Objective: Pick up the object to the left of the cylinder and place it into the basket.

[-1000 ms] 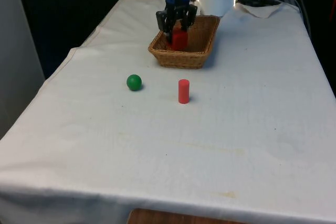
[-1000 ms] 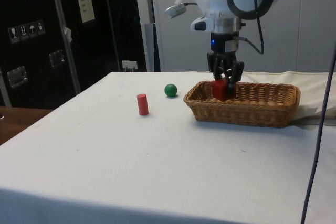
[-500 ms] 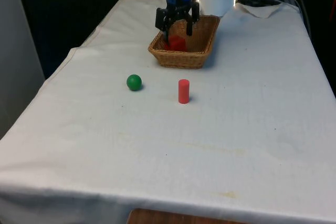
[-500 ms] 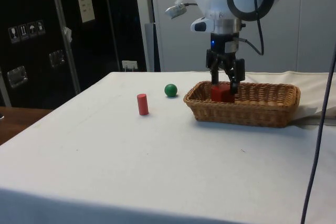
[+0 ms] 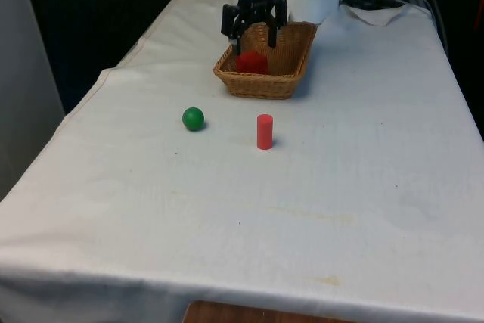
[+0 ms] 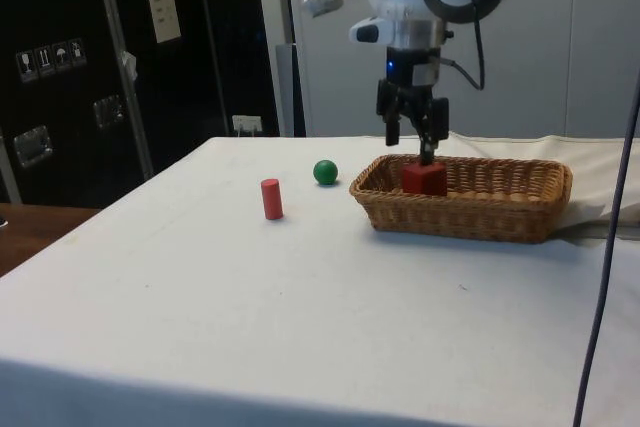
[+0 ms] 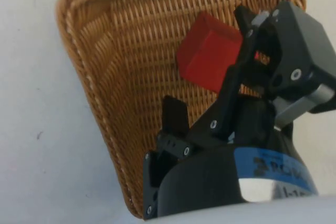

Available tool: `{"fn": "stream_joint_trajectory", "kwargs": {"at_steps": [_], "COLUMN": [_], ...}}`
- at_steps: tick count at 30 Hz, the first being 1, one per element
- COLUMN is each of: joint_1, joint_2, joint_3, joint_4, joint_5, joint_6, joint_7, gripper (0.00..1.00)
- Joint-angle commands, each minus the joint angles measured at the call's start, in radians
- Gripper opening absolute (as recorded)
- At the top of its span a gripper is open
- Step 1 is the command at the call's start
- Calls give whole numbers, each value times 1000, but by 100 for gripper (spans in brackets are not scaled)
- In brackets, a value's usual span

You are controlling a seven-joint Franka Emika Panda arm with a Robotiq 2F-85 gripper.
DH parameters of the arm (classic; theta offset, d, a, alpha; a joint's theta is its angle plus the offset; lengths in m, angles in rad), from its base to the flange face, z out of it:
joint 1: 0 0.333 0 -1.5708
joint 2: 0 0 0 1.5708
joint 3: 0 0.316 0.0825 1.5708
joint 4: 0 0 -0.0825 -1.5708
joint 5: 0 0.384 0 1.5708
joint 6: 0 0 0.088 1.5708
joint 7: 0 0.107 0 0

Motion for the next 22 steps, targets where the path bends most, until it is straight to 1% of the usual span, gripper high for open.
{"fn": "stream_joint_trajectory", "kwargs": {"at_steps": [1,3,4,5,7,10,11,12,13,15,20,21,22], "joint_1": [1,4,1,5,6,10,10,6,11,12,15,15,10], "joint_2": [-4,-10,-13,-13,-17,-19,-19,-20,-19,-17,-11,-8,-13], "joint_3": [2,4,2,6,10,21,25,24,28,38,53,55,53], "joint_4": [11,27,20,34,49,83,92,88,99,124,163,169,161], "joint_5": [0,1,0,1,2,4,5,0,6,8,12,14,1], "joint_6": [-15,-33,-25,-40,-56,-86,-94,-87,-100,-121,-150,-153,-147], "joint_7": [5,7,1,8,11,20,22,20,25,32,41,42,44], "gripper": [100,100,100,100,100,100,100,100,100,100,100,100,100]}}
